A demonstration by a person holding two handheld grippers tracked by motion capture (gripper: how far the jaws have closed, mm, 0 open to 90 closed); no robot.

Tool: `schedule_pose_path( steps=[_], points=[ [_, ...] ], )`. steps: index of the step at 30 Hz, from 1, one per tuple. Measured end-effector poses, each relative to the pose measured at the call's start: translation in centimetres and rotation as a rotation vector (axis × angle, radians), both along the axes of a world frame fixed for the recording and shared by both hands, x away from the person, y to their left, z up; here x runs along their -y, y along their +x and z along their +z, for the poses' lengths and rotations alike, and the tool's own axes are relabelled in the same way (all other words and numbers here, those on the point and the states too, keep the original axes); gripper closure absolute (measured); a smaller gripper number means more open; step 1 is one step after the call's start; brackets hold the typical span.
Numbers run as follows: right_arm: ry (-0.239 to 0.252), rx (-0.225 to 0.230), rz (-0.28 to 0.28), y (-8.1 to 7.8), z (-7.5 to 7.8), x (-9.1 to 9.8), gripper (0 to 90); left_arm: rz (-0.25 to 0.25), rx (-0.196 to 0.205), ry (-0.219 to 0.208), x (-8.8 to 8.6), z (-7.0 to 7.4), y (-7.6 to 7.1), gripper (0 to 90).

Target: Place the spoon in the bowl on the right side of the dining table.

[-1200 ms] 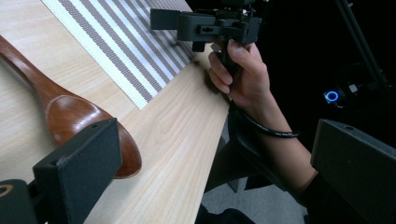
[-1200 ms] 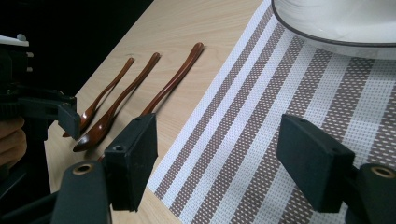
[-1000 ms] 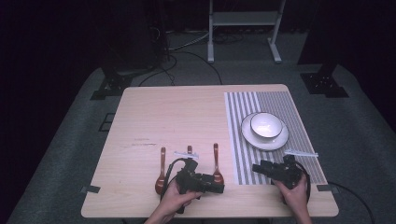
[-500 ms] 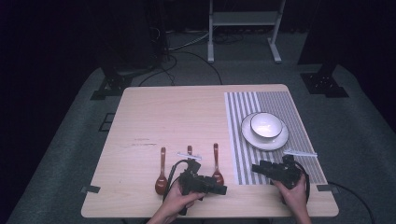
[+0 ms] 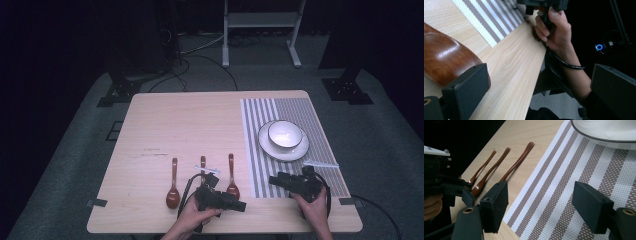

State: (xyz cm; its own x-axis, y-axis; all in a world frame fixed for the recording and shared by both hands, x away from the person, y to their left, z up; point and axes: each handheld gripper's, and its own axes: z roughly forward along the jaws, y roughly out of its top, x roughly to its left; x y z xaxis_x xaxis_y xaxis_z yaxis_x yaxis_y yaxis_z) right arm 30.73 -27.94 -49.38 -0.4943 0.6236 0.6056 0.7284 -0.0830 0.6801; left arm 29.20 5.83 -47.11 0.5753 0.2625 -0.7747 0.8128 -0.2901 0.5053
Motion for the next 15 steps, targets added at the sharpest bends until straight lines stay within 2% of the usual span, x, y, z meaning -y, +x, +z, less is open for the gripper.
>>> schedule_pose_path(
  steps=[3,4,5,7,8,12,15],
  points=[
    [0.000,0.000,0.000,0.00,-0.01,0.00,28.1,0.012,-0.002,0.052,0.18,-0.38,-0.08,0.8],
    [0.000,0.000,0.000,0.00,-0.01,0.00,28.1,0.012,-0.002,0.052,0.18,-0.38,-0.08,0.8],
    [-0.001,0.000,0.001,-0.01,0.00,-0.03,28.1,0.020,-0.002,0.080,0.32,-0.66,-0.13,1.3],
    [-0.001,0.001,0.002,-0.01,0.03,-0.05,28.1,0.021,-0.007,0.080,0.36,-0.84,-0.16,3.7],
    [-0.001,0.001,0.002,-0.01,0.03,-0.05,28.1,0.023,-0.012,0.065,0.40,-1.00,-0.21,3.7],
    [-0.001,0.000,0.002,0.00,0.04,-0.05,28.1,0.017,-0.014,0.074,0.53,-0.94,-0.27,3.8],
    [-0.003,-0.002,0.006,0.12,0.05,-0.23,28.1,0.019,-0.016,0.064,0.47,-0.99,-0.28,3.9]
  ],
)
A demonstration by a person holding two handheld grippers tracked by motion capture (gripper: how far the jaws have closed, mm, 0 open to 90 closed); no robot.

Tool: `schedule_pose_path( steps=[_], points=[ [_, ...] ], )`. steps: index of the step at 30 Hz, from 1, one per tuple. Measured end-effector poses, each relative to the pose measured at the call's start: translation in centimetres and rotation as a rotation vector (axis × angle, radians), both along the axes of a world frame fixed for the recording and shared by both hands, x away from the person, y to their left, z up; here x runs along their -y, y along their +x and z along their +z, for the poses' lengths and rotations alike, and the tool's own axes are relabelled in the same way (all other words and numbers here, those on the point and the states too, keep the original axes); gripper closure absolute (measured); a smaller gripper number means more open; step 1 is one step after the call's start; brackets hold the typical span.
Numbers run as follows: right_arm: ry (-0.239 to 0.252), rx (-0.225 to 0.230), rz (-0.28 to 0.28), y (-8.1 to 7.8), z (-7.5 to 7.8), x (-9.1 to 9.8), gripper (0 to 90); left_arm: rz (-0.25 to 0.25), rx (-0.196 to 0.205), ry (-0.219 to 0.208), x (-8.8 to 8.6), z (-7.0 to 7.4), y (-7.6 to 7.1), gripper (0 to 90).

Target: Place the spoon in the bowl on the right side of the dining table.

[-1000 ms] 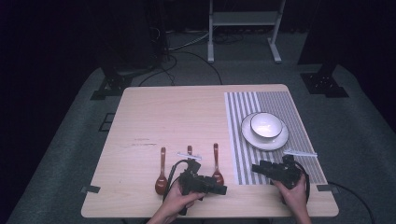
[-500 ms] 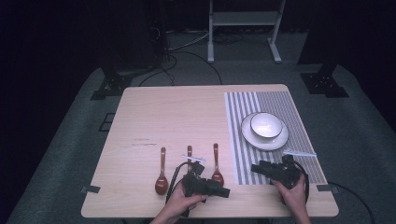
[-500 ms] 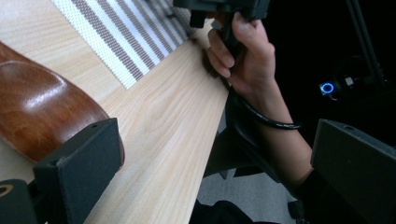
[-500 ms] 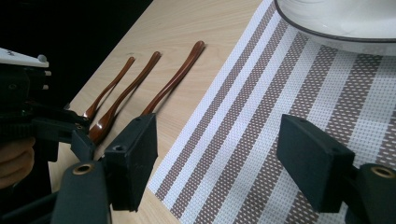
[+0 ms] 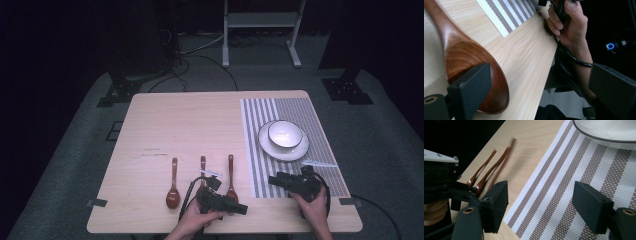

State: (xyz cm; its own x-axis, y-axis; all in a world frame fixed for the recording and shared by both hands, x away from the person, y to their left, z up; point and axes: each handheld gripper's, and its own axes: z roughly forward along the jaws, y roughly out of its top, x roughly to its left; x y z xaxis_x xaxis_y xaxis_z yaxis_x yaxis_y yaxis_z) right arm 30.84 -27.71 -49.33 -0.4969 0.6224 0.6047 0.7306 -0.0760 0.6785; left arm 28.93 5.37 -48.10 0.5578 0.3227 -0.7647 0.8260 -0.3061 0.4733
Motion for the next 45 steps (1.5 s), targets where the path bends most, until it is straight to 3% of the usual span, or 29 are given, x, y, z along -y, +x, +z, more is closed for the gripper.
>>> schedule_pose_path(
  steps=[11,20,28,45],
  points=[
    [-0.008,-0.013,0.031,0.8,0.8,-0.8,28.1,0.003,-0.008,-0.005,-0.2,-0.1,0.0,4.5],
    [-0.051,-0.013,0.110,2.5,2.8,-2.9,28.1,0.001,-0.009,0.001,-0.2,0.0,0.0,4.6],
    [-0.053,-0.017,0.160,4.0,4.2,-4.5,28.1,0.002,-0.007,0.001,-0.2,0.0,0.0,4.6],
    [-0.062,-0.051,0.226,6.3,4.4,-7.3,28.1,0.001,-0.005,0.005,-0.1,0.0,0.0,4.5]
  ],
)
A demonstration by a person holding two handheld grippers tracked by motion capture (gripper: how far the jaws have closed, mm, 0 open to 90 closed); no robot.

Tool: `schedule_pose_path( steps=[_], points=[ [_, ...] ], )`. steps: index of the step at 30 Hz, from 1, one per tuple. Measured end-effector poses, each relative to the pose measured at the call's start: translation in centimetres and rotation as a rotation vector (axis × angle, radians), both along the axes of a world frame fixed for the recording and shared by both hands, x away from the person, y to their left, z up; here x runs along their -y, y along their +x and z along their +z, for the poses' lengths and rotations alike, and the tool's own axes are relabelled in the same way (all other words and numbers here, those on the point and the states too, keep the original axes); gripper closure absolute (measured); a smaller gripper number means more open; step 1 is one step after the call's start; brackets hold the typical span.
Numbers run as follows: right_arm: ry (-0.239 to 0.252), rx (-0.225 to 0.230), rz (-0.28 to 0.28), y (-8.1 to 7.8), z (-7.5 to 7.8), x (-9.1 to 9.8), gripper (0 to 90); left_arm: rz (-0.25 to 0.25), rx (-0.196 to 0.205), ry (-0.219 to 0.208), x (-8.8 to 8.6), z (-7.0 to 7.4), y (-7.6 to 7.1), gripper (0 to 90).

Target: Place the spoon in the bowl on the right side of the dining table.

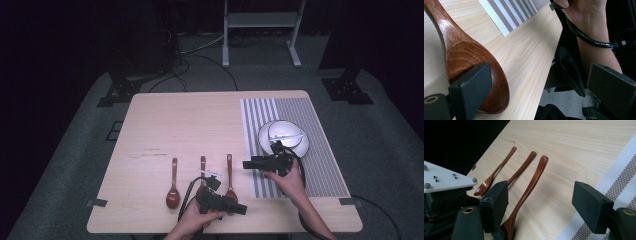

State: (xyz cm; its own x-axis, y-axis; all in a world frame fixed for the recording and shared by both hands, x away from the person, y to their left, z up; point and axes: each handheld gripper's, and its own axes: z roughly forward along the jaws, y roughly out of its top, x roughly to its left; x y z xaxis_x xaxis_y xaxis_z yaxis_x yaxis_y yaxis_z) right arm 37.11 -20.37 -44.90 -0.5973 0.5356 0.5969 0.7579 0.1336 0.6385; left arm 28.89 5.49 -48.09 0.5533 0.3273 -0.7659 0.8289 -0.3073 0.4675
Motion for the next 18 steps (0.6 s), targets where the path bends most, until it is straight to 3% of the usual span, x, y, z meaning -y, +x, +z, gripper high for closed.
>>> schedule_pose_path(
  steps=[18],
  points=[
    [-0.006,-0.016,0.036,1.4,0.0,-2.0,28.1,-0.003,0.003,0.002,0.0,0.0,0.0,4.6]
  ],
)
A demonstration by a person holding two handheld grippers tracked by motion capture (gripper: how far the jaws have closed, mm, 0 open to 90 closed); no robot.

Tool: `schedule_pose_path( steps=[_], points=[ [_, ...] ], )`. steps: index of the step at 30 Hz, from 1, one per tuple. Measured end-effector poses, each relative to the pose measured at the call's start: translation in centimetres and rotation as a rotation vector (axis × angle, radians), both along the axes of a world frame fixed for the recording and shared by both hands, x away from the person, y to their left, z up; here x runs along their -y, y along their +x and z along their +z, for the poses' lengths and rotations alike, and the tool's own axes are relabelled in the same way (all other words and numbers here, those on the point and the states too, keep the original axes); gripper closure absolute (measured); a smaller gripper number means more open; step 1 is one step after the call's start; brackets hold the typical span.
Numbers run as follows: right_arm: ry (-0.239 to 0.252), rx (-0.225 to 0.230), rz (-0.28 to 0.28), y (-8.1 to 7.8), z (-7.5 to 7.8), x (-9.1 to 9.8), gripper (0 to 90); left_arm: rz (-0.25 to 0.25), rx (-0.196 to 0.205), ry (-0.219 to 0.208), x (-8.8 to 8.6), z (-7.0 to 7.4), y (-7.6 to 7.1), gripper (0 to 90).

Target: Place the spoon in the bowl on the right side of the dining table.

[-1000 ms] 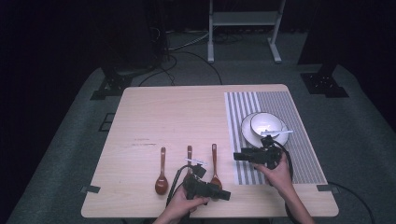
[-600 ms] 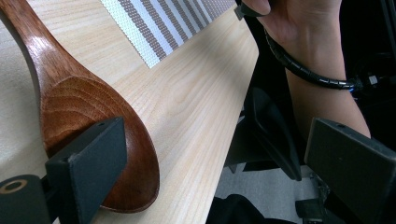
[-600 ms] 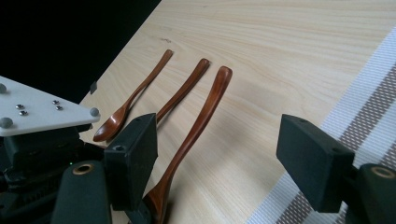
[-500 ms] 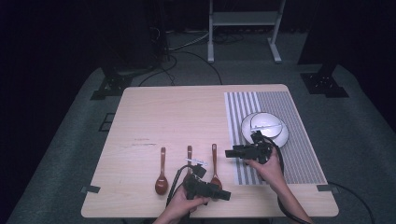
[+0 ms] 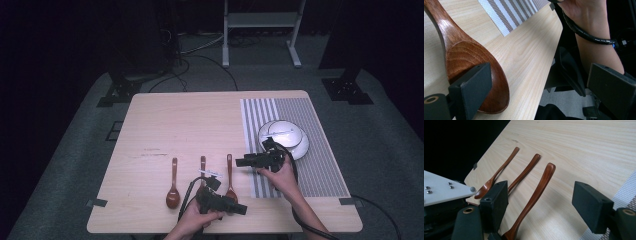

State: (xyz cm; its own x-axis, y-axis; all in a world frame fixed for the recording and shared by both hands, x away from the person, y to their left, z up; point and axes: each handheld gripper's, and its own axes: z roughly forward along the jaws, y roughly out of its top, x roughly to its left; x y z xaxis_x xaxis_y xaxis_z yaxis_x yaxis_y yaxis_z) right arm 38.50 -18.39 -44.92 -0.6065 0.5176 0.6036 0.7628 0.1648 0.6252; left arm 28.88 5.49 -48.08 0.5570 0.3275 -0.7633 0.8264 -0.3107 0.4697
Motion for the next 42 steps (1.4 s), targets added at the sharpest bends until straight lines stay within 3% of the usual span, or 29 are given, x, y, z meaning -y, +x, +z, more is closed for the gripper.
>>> schedule_pose_path(
  steps=[20,30,31,34,37,42],
  points=[
    [-0.018,-0.047,0.036,1.6,-1.6,-2.6,34.1,-0.001,0.003,0.002,0.0,0.0,0.0,4.6],
    [-0.028,-0.079,0.047,2.2,-2.4,-3.4,50.2,-0.001,0.003,0.002,0.0,0.0,0.0,4.6],
    [-0.028,-0.085,0.042,2.2,-2.4,-3.4,57.3,-0.001,0.003,0.001,0.0,0.0,0.0,4.6],
    [-0.024,-0.090,0.028,2.2,-2.4,-3.3,63.8,-0.002,0.003,0.002,0.0,0.0,0.0,4.5],
    [-0.002,-0.099,0.014,2.2,-2.2,-2.9,72.5,-0.001,0.002,0.002,0.0,0.0,0.0,4.5],
    [0.041,-0.127,0.015,2.1,-2.0,-2.5,76.7,-0.002,0.001,0.003,0.0,0.0,0.0,4.5]
  ],
)
